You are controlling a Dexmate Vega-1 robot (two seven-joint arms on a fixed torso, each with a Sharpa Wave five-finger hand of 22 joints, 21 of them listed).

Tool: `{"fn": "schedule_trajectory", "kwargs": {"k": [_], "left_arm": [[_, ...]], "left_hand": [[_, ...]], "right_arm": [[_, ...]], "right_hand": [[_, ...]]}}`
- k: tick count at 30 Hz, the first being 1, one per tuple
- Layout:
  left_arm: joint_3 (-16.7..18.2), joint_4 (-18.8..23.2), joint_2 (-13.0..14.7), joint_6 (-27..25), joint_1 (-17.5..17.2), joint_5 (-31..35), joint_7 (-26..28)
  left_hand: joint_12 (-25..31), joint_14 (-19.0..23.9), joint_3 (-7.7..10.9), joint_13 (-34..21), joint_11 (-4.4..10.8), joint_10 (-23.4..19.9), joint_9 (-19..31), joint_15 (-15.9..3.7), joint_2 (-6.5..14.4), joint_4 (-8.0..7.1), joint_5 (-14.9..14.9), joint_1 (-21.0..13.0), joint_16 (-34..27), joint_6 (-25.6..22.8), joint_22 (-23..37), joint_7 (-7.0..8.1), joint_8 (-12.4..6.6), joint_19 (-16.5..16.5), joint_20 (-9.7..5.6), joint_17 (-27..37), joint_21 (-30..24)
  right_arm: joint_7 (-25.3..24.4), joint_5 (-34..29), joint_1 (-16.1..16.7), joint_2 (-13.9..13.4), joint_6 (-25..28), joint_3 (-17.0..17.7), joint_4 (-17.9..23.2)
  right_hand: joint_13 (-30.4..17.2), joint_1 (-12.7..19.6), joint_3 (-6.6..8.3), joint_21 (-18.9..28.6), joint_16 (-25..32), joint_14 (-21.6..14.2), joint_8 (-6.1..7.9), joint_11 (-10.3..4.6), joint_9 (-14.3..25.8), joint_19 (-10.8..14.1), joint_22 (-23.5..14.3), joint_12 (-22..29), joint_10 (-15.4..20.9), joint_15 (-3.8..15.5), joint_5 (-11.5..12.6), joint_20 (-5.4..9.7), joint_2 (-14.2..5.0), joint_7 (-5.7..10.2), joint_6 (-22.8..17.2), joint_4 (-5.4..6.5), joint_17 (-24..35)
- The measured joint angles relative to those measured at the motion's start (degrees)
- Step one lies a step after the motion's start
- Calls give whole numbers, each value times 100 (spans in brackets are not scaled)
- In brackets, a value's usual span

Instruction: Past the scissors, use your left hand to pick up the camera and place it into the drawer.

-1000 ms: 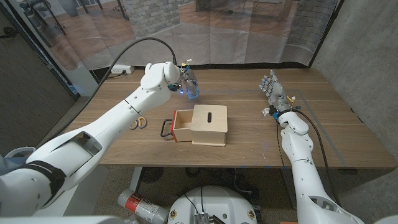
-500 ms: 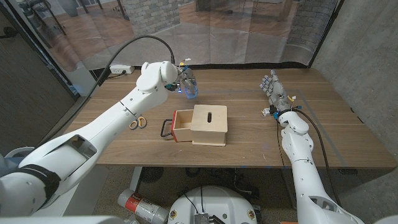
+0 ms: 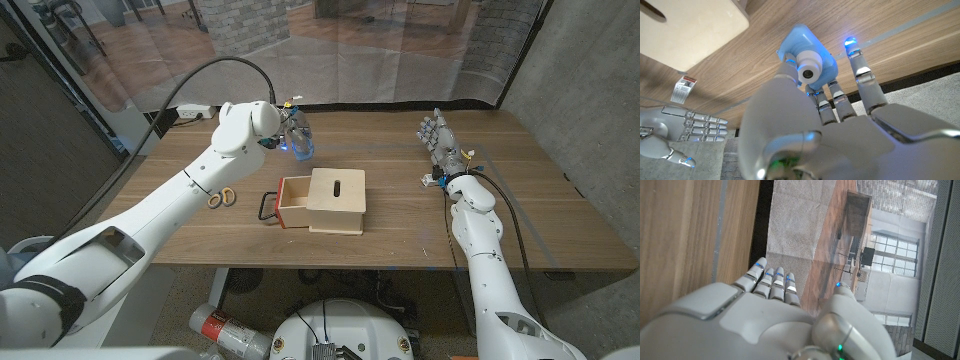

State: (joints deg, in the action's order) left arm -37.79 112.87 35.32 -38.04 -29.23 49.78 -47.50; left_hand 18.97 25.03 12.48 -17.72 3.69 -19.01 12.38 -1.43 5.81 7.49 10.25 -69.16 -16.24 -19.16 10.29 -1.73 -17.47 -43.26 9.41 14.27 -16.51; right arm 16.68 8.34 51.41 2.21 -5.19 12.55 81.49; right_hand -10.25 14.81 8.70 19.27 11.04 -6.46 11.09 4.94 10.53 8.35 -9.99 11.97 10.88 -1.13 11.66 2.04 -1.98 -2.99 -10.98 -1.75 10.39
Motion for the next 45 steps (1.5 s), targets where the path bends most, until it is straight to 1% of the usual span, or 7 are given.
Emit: {"fn": "schedule_trajectory", "kwargs": {"k": [12,18,20,33,34,42,45], "left_arm": [[221,431,151,-84,-309,-3,-87],[242,480,170,-83,-344,-29,-93],[316,641,233,-80,-455,-36,-95],[316,641,233,-113,-455,-49,-217],[434,921,367,-131,-609,-49,-236],[449,960,386,-146,-623,-59,-301],[498,1115,461,-144,-684,-66,-325]], "left_hand": [[0,29,24,-25,5,-5,0,25,10,-24,-1,-11,20,-61,-1,0,0,0,0,0,23],[0,50,24,-26,0,-60,29,7,18,-24,-6,-18,30,-61,-1,0,0,32,-31,-2,23],[0,50,24,-26,0,-60,29,7,23,-24,-8,-24,30,-61,-1,0,0,32,-31,-3,22],[-39,49,23,-53,0,-60,28,6,23,-23,-18,-24,31,-84,-2,-23,0,9,-52,-6,65],[-39,49,23,-52,0,-60,28,6,23,-23,-18,-24,31,-105,-2,-19,0,9,-52,-5,66],[-40,49,24,-52,0,-60,28,5,22,-23,-25,-23,32,-124,-2,0,0,9,-52,-3,66],[-40,49,48,-51,22,-82,28,5,22,-48,-28,-23,33,-134,-2,10,0,9,-52,-2,66]], "right_arm": [[6,-10,17,-6,-14,-27,58],[6,-13,40,-6,-14,-40,83],[0,-24,48,-6,-14,-42,90],[0,-24,83,5,-14,-64,125],[-50,-51,83,6,-4,-64,126],[-55,-53,86,10,3,-65,126],[-72,-61,89,12,18,-67,129]], "right_hand": [[0,-30,0,-22,0,0,0,-31,0,-1,0,0,31,0,0,0,-30,-8,-8,0,0],[0,-30,0,-44,0,0,0,-31,0,-1,0,0,30,0,0,0,-29,-8,-8,0,1],[0,-30,0,-44,0,1,0,-31,0,-1,0,0,30,1,0,0,-30,-8,-8,0,1],[0,-29,0,-44,0,1,0,-31,0,-1,-29,0,29,1,0,0,-29,-8,-8,0,1],[0,-29,0,-44,0,1,0,-31,0,-1,-29,0,29,1,0,0,-29,-8,-8,0,1],[0,-30,0,-88,0,1,0,-31,0,21,-29,0,29,1,0,22,-29,-8,-8,0,1],[0,-28,-18,-88,0,1,0,-31,0,20,-29,0,29,1,0,22,-30,-8,-8,-18,1]]}}
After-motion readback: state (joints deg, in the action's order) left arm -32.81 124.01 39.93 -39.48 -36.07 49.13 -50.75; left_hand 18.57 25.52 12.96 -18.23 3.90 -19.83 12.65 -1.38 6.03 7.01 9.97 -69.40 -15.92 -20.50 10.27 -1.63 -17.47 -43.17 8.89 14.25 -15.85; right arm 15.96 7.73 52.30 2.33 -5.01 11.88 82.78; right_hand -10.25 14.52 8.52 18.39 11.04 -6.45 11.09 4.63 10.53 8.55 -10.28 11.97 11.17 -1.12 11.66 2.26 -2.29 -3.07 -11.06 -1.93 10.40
